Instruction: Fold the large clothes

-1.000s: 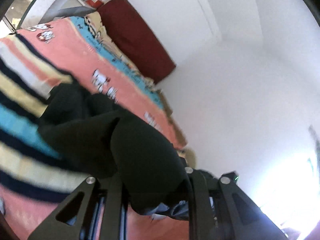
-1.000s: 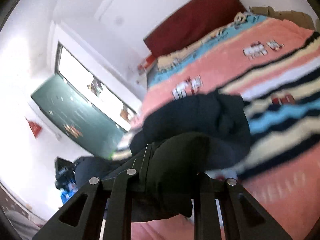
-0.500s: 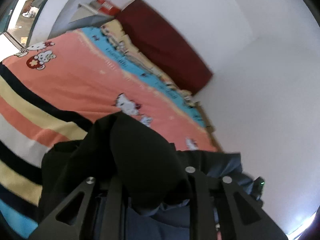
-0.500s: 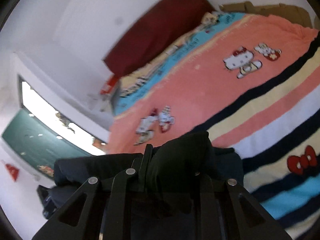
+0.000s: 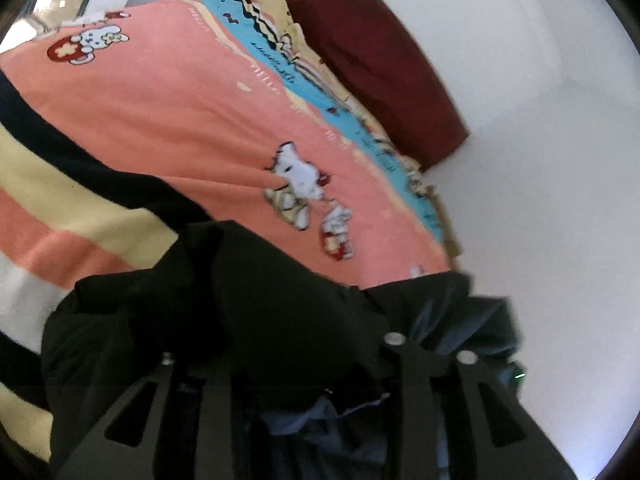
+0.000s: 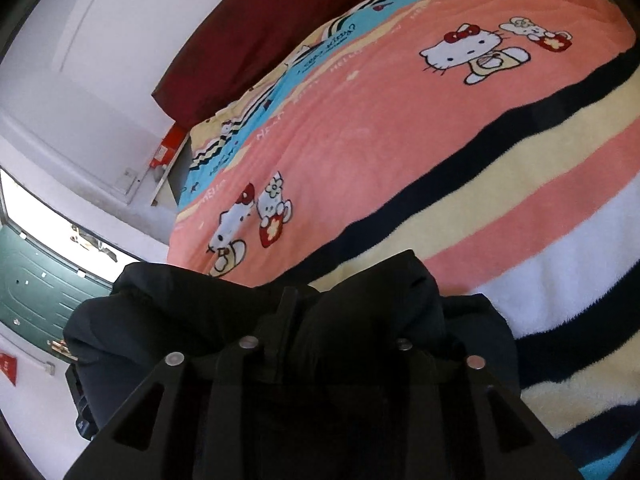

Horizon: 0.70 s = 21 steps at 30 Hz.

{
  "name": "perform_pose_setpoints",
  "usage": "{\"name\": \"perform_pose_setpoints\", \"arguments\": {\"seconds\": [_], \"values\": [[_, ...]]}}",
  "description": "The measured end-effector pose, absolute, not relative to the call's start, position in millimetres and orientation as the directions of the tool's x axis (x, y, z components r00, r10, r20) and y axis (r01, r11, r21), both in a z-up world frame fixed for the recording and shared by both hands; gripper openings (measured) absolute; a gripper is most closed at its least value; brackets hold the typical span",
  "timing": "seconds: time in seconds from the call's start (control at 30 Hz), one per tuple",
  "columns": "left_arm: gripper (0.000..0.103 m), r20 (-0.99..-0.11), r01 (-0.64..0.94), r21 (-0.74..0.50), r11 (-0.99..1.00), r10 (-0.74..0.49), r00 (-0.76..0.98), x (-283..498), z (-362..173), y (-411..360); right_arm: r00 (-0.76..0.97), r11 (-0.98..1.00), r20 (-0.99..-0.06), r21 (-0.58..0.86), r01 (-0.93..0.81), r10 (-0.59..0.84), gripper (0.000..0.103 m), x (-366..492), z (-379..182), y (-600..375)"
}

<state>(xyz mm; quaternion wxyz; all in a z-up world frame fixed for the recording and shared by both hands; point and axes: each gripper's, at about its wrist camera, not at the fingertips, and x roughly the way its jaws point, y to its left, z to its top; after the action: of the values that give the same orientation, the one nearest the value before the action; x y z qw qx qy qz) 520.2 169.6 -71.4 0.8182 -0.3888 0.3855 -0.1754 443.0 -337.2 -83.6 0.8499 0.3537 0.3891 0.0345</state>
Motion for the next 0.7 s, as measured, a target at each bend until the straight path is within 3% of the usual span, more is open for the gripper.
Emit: {"name": "perform_pose_setpoints", "arguments": {"seconds": [0.07,0.1,0.13,0.17,0.4,0.6,0.7], "values": [[0.059,-0.398,0.015,-0.838,0.545,-0.631,0.666,513,-60,183,0.714,0.725,-0.602,0.661,0.195,0.357,0.065,438,-77,-341],[0.061,-0.387,0.025,-0.837,0.547,-0.622,0.681,508,-50,187,0.725,0.718,-0.588,0.67,0.19,0.358,0.074,436,-72,-341],[0.061,-0.388,0.034,-0.821,0.57,-0.6,0.7,504,-39,191,0.744,0.72,-0.576,0.668,0.189,0.34,0.091,431,-64,-343],[0.061,-0.393,0.039,-0.804,0.593,-0.58,0.713,501,-30,194,0.757,0.726,-0.567,0.663,0.184,0.326,0.096,429,-58,-343],[0.061,-0.507,0.127,-0.547,0.827,-0.448,0.737,469,17,144,0.813,0.869,-0.536,0.489,0.078,0.228,0.096,400,9,-313],[0.061,-0.647,0.135,-0.221,0.966,-0.248,0.721,478,-17,60,0.749,0.951,-0.618,0.306,-0.048,0.237,0.096,409,-3,-236],[0.062,-0.672,0.131,-0.15,0.98,-0.199,0.713,484,-40,41,0.725,0.966,-0.657,0.257,-0.038,0.204,0.096,425,-23,-226]]}}
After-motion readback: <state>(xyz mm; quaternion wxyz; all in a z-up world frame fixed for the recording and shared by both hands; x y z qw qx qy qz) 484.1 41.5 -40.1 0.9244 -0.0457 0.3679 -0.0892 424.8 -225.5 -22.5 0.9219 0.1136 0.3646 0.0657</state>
